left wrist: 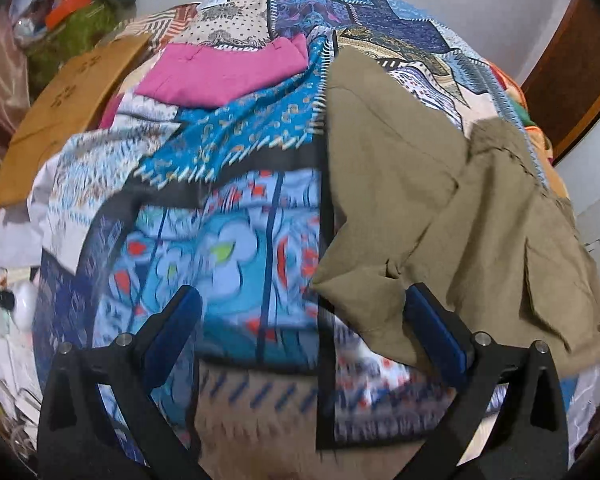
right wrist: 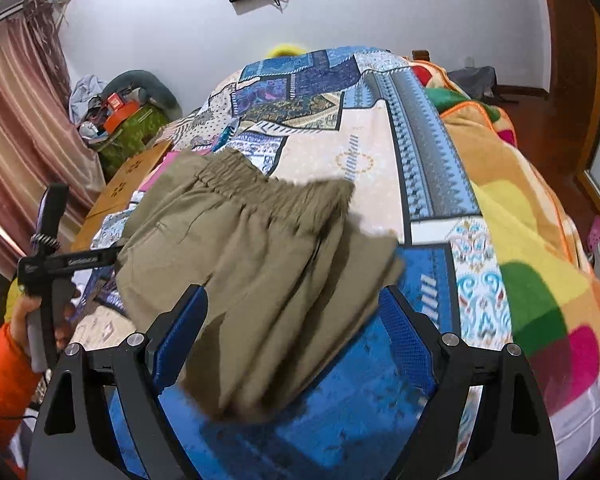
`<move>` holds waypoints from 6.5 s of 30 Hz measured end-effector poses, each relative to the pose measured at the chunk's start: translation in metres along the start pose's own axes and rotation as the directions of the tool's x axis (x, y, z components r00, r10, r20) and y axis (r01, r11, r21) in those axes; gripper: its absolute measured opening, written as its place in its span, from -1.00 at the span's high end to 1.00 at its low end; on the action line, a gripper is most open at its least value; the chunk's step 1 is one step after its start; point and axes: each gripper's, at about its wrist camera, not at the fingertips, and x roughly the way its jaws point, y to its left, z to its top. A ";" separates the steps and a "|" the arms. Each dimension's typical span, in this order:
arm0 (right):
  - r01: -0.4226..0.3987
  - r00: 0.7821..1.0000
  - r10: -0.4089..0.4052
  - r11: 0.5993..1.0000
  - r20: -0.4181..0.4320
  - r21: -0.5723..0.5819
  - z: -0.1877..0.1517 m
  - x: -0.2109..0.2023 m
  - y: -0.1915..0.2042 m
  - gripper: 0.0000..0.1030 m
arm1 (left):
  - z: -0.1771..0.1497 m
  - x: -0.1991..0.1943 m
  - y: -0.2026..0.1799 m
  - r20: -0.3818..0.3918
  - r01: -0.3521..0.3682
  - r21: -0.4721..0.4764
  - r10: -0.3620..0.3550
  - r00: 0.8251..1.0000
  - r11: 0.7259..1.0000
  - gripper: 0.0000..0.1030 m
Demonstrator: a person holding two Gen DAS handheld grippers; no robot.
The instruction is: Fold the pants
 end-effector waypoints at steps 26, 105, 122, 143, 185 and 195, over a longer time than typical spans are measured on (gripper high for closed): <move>0.108 0.993 -0.108 0.994 -0.046 0.004 -0.016 0.006 -0.040 -0.26 | 0.002 -0.043 0.032 0.097 -0.128 0.074 0.121 0.988 0.989 -0.74; 0.003 0.990 0.039 0.956 0.136 -0.294 0.206 0.123 0.100 0.79 | 0.220 -0.049 0.068 0.332 -0.111 0.085 0.077 0.940 0.990 0.93; 0.041 0.998 -0.016 0.919 0.068 -0.392 0.229 0.262 0.156 0.79 | 0.280 0.104 0.146 0.239 -0.358 -0.013 0.351 0.906 0.934 0.85; 0.033 0.997 -0.061 0.919 -0.057 -0.394 0.208 0.236 0.138 -0.23 | 0.220 0.061 0.179 0.112 -0.194 -0.097 0.205 0.972 0.976 -0.33; -0.041 0.796 0.248 0.932 0.553 -0.359 0.082 -0.114 0.203 -0.95 | -0.055 -0.329 0.007 0.818 -0.157 0.036 0.061 0.572 0.987 -0.99; 0.018 0.801 0.212 0.926 0.559 -0.378 0.070 -0.116 0.206 -0.98 | -0.064 -0.326 0.004 0.816 -0.144 0.037 0.054 0.576 0.989 -0.99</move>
